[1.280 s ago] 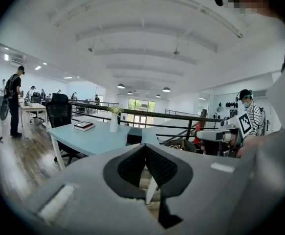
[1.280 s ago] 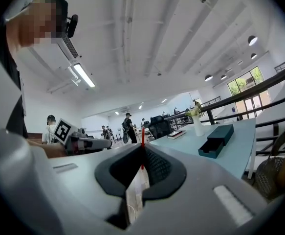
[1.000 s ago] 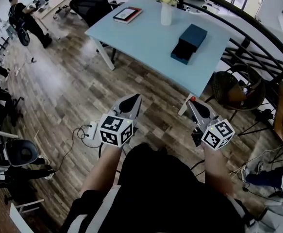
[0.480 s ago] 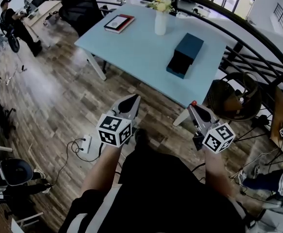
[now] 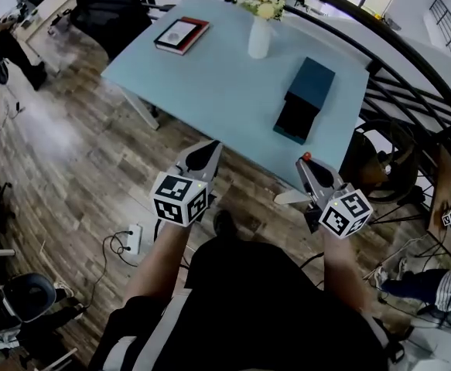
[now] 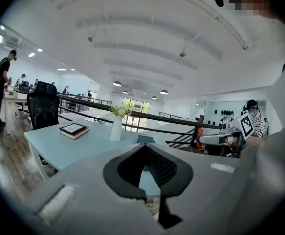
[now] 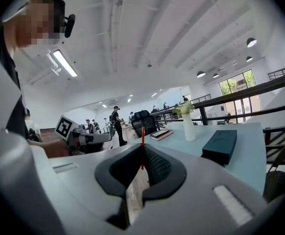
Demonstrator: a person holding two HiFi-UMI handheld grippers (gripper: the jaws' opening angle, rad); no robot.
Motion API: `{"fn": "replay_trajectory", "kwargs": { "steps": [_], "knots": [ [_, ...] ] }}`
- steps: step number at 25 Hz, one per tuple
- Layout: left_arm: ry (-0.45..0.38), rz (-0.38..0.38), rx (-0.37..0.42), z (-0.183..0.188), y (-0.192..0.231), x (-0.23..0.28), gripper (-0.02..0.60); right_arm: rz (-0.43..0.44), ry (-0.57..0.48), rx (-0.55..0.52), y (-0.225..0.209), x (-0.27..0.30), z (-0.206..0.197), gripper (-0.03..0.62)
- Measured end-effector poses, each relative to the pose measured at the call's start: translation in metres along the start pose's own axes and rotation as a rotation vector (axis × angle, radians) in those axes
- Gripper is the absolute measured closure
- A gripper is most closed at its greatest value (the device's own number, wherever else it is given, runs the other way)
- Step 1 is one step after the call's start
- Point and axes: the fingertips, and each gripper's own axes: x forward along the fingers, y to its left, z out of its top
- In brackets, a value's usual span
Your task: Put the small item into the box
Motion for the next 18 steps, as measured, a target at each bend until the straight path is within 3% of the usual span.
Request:
{"fn": "replay_trajectory", "kwargs": {
  "steps": [9,18],
  "knots": [
    [0.003,-0.093,0.012,0.025,0.052,0.041,0.574,-0.074,-0.013,-0.013,-0.008,0.059,0.023,0.582],
    [0.033,-0.157,0.020,0.034,0.036,0.105,0.574,-0.143,-0.009,0.028,-0.063,0.048,0.024,0.583]
  ]
}}
